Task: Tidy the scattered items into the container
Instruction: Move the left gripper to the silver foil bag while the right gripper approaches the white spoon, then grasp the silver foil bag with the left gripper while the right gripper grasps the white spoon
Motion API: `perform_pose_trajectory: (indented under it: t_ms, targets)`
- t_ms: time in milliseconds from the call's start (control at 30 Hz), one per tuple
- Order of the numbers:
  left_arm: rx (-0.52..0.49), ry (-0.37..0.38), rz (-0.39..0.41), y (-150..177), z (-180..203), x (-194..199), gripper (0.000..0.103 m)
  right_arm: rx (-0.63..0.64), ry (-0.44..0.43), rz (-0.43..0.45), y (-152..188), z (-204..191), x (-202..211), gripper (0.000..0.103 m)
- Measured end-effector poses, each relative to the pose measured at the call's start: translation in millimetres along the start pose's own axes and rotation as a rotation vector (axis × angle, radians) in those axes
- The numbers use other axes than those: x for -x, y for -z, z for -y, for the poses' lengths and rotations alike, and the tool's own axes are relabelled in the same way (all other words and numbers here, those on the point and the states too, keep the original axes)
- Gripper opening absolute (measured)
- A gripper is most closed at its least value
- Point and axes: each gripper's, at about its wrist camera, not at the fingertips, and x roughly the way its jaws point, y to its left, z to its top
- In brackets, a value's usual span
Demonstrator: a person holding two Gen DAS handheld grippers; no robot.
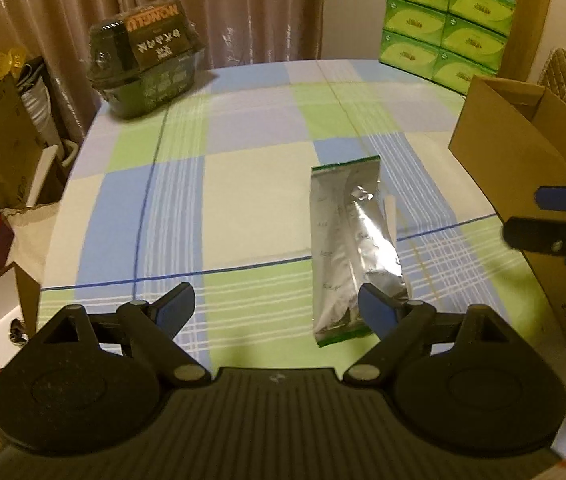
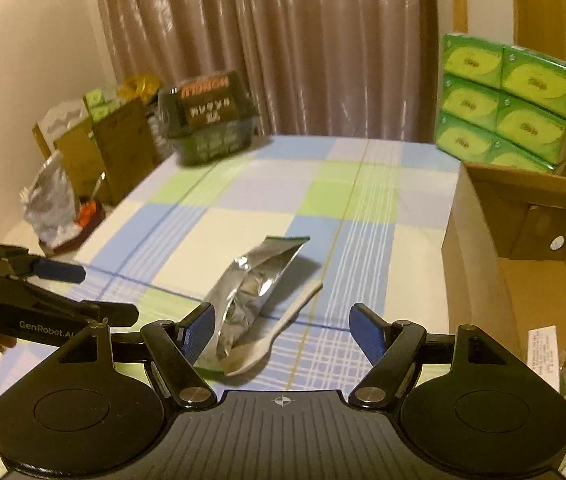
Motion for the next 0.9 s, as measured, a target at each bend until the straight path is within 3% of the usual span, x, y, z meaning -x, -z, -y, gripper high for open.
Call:
perform_pose_trajectory:
  t_ms: [467, 700, 900]
  targets:
    - [-0.031, 0.112, -0.065, -33.1, 32.3, -61.4, 0.086, 0.096, -0.011, -0.213, 26.5, 9.8, -53.7, 0.072]
    - [-0.042, 0.136, -0.118, -57.4, 36.1, -93.3, 0.086, 0.102, -0.032, -0.219, 24.5, 8.0, -60.3, 0.072]
    - [-0.079, 0.110, -0.188, -54.3, 40.1, -127.2, 0.083, 0.110, -0.030, -0.242, 29.5, 11.5, -64.5, 0.072]
